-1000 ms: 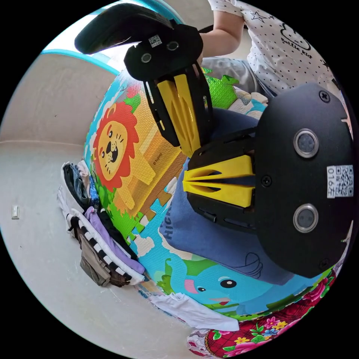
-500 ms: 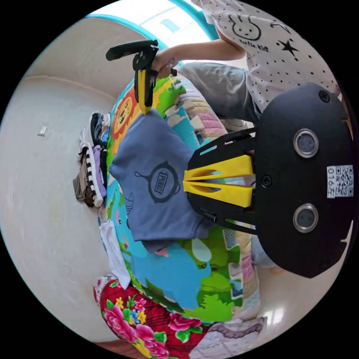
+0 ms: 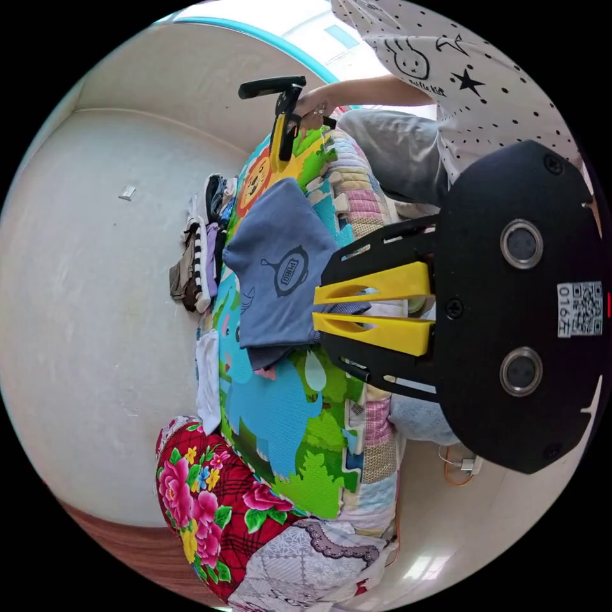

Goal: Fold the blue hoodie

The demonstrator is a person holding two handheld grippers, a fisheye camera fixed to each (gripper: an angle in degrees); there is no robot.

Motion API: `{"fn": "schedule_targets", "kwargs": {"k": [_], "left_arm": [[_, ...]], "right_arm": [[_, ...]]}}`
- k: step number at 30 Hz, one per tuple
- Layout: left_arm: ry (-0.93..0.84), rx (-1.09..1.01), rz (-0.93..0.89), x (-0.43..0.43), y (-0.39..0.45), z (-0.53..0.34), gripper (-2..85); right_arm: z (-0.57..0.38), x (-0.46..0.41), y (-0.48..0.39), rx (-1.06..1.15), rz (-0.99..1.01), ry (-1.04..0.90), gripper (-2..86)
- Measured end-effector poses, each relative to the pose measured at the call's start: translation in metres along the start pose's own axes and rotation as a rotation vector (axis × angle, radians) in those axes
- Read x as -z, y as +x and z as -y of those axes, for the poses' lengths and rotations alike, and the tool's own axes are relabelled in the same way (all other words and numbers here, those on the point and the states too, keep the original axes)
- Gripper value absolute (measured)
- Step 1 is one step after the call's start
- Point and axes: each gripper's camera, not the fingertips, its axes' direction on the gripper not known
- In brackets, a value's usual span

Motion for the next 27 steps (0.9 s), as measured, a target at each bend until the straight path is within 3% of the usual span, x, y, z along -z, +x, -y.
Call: {"fn": "schedule_targets", "kwargs": {"k": [4, 8, 14, 17, 24, 27], "left_arm": [[-0.049, -0.013, -0.081, -0.017, 0.000, -0.006, -0.8], [-0.138, -0.048, -0.032, -0.035, 0.005, -0.010, -0.9], [-0.127, -0.038, -0.057, -0.036, 0.003, -0.017, -1.0], [-0.130, -0.042, -0.062, -0.039, 0.003, -0.019, -1.0], [-0.128, -0.051, -0.025, -0.046, 0.003, -0.014, -1.0], [-0.161, -0.110, 0.018, -0.054, 0.003, 0.003, -1.0]], "right_arm": [[-0.008, -0.013, 0.024, -0.016, 0.169, -0.064, 11.6], [-0.010, -0.021, 0.034, -0.001, 0.186, -0.054, 10.5], [-0.014, -0.023, 0.059, 0.002, 0.189, -0.041, 8.2], [-0.013, -0.031, 0.069, 0.034, 0.312, -0.048, 8.5], [-0.017, -0.021, 0.069, 0.066, 0.195, -0.086, 2.0], [-0.026, -0.018, 0.068, 0.031, 0.233, -0.069, 0.1]]}}
